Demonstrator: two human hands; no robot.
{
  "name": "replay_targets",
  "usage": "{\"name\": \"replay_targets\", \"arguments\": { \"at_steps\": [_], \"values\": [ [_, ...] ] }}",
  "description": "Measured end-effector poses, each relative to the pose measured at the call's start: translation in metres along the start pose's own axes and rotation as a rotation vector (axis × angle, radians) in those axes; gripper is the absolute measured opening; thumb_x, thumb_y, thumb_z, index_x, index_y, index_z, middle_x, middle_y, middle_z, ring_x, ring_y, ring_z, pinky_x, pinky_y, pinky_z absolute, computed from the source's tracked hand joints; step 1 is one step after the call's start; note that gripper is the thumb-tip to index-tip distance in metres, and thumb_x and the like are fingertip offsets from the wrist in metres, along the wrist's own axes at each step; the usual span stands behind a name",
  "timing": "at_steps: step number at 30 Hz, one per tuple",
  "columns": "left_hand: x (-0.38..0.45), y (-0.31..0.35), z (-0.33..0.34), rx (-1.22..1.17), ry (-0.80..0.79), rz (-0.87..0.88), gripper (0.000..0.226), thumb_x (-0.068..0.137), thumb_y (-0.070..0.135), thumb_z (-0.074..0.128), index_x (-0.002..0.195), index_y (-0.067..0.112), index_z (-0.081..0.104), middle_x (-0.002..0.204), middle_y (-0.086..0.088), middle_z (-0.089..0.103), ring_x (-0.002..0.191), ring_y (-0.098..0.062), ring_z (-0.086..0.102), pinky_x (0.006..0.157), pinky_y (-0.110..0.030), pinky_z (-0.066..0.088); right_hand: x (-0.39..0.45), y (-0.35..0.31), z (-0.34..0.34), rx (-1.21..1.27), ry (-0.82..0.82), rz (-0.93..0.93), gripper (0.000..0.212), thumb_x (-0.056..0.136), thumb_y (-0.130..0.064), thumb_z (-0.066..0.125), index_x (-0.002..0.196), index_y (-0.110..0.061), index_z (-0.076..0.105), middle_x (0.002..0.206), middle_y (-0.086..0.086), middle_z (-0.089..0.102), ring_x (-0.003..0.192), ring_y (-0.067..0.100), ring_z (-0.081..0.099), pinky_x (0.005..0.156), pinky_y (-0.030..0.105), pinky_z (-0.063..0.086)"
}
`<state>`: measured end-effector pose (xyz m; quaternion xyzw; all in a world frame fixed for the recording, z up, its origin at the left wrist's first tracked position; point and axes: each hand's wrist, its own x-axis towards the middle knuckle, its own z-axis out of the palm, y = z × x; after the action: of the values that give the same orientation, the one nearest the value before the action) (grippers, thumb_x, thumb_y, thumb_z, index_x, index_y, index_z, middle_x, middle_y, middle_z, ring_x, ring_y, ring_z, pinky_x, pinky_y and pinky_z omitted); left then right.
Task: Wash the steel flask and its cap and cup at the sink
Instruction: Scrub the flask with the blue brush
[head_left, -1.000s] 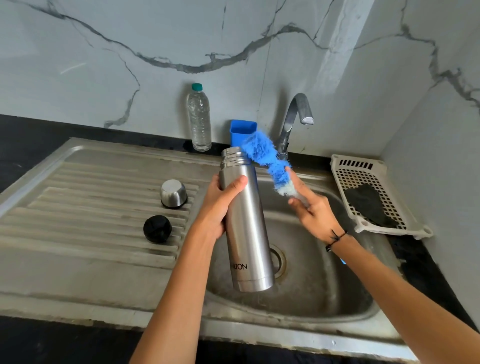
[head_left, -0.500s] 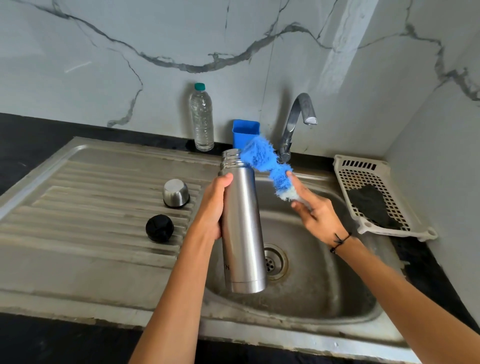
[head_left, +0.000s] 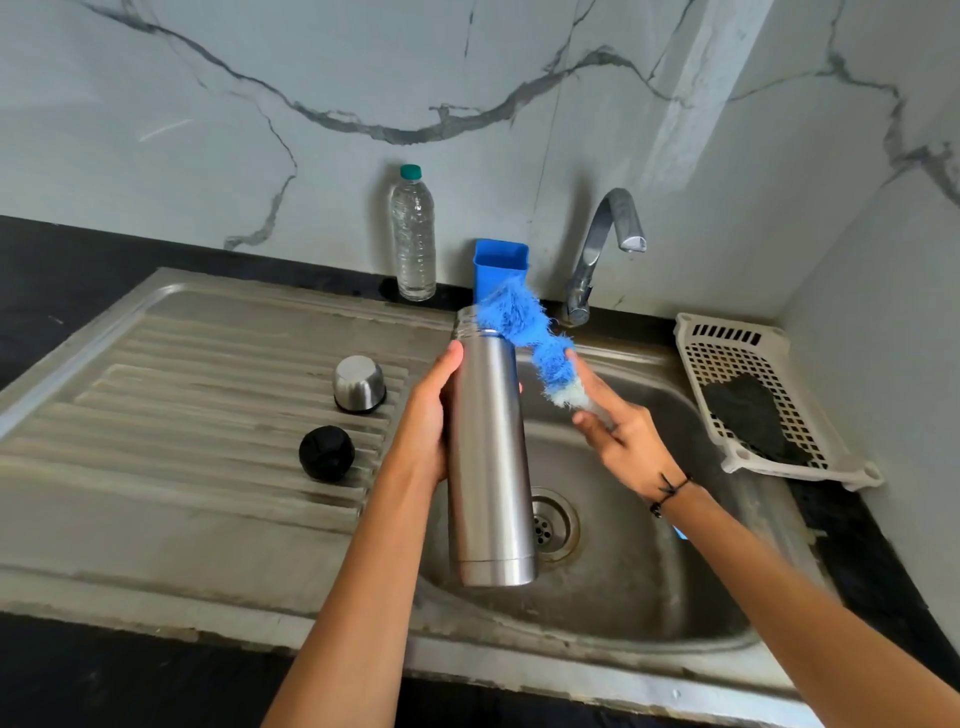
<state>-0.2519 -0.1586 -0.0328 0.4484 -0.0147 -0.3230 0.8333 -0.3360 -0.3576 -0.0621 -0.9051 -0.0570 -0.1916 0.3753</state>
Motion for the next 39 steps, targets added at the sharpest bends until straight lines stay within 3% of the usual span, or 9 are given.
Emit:
{"name": "replay_targets", "arguments": {
  "at_steps": [8, 14, 17, 20, 25, 31, 33, 37, 39],
  "values": [
    [0.004, -0.001, 0.008, 0.095, 0.007, -0.018, 0.058, 0.082, 0.061, 0.049, 0.101, 0.01, 0.068, 0.08, -0.013, 0.071, 0.067, -0.022, 0.067, 0.063, -0.029, 0.056, 0.015, -0.019, -0.006, -0.039, 0.007, -0.081, 0.065, 0.089, 0.002, 0.052, 0.144, -0.017, 0.023, 0.141, -0.031, 0.032, 0.118, -0.015, 0.045, 0.101, 0.006, 0.031],
    [0.004, -0.001, 0.002, 0.222, 0.031, 0.049, 0.076, 0.065, 0.065, 0.065, 0.118, 0.01, 0.063, 0.108, -0.023, 0.068, 0.083, -0.027, 0.066, 0.074, -0.036, 0.056, 0.007, -0.009, 0.0, 0.013, 0.029, -0.077, 0.066, 0.09, -0.004, 0.051, 0.146, -0.026, 0.025, 0.138, -0.011, 0.043, 0.109, -0.014, 0.052, 0.097, 0.006, 0.036],
    [0.004, -0.003, 0.001, 0.2, 0.051, 0.046, 0.075, 0.064, 0.064, 0.07, 0.116, 0.01, 0.064, 0.108, -0.024, 0.067, 0.085, -0.029, 0.066, 0.079, -0.041, 0.054, 0.001, -0.001, -0.003, 0.013, 0.008, -0.038, 0.07, 0.09, -0.009, 0.051, 0.144, -0.041, 0.019, 0.137, -0.007, 0.047, 0.085, -0.004, 0.061, 0.09, 0.006, 0.039],
    [0.005, -0.002, 0.003, 0.18, 0.029, 0.041, 0.077, 0.062, 0.063, 0.068, 0.115, 0.007, 0.064, 0.101, -0.023, 0.069, 0.079, -0.026, 0.067, 0.073, -0.037, 0.056, -0.004, 0.011, -0.009, 0.01, 0.029, 0.01, 0.068, 0.089, -0.01, 0.051, 0.146, -0.036, 0.022, 0.132, -0.002, 0.053, 0.082, -0.01, 0.057, 0.086, 0.006, 0.041],
    [0.008, -0.005, 0.002, 0.131, -0.042, 0.082, 0.062, 0.073, 0.061, 0.058, 0.103, 0.008, 0.068, 0.098, -0.015, 0.069, 0.081, -0.025, 0.066, 0.069, -0.034, 0.054, 0.005, 0.002, -0.015, 0.118, 0.059, 0.025, 0.059, 0.09, -0.034, 0.05, 0.143, -0.046, 0.026, 0.118, -0.032, 0.057, 0.073, 0.001, 0.052, 0.075, 0.012, 0.048],
    [0.001, -0.001, 0.005, 0.161, -0.061, 0.057, 0.051, 0.082, 0.056, 0.048, 0.096, 0.01, 0.068, 0.08, -0.013, 0.071, 0.065, -0.021, 0.066, 0.059, -0.027, 0.054, 0.009, -0.018, 0.001, 0.088, 0.01, -0.071, 0.059, 0.094, -0.03, 0.05, 0.145, -0.04, 0.021, 0.134, -0.007, 0.05, 0.086, -0.011, 0.053, 0.086, 0.008, 0.042],
    [-0.001, 0.002, 0.003, 0.123, -0.083, 0.054, 0.056, 0.081, 0.058, 0.047, 0.096, 0.009, 0.07, 0.085, -0.012, 0.071, 0.072, -0.023, 0.064, 0.063, -0.03, 0.054, 0.001, -0.009, 0.006, 0.102, 0.013, -0.008, 0.057, 0.094, -0.03, 0.049, 0.145, -0.039, 0.023, 0.132, -0.009, 0.051, 0.076, -0.003, 0.052, 0.079, 0.009, 0.045],
    [-0.006, 0.012, 0.0, 0.112, -0.012, 0.093, 0.058, 0.073, 0.061, 0.057, 0.096, 0.01, 0.073, 0.091, -0.016, 0.07, 0.076, -0.027, 0.063, 0.072, -0.037, 0.052, -0.017, 0.012, 0.012, 0.026, -0.052, 0.123, 0.067, 0.094, -0.002, 0.051, 0.143, -0.034, 0.019, 0.14, -0.004, 0.045, 0.109, 0.012, 0.059, 0.096, 0.012, 0.043],
    [-0.009, 0.018, -0.001, 0.211, 0.059, 0.139, 0.069, 0.066, 0.063, 0.065, 0.109, 0.009, 0.067, 0.099, -0.02, 0.068, 0.084, -0.029, 0.065, 0.078, -0.042, 0.052, -0.02, 0.013, 0.015, 0.0, -0.065, 0.151, 0.069, 0.093, 0.001, 0.051, 0.14, -0.039, 0.019, 0.141, 0.002, 0.047, 0.098, 0.0, 0.061, 0.09, 0.008, 0.043]
  ]
}}
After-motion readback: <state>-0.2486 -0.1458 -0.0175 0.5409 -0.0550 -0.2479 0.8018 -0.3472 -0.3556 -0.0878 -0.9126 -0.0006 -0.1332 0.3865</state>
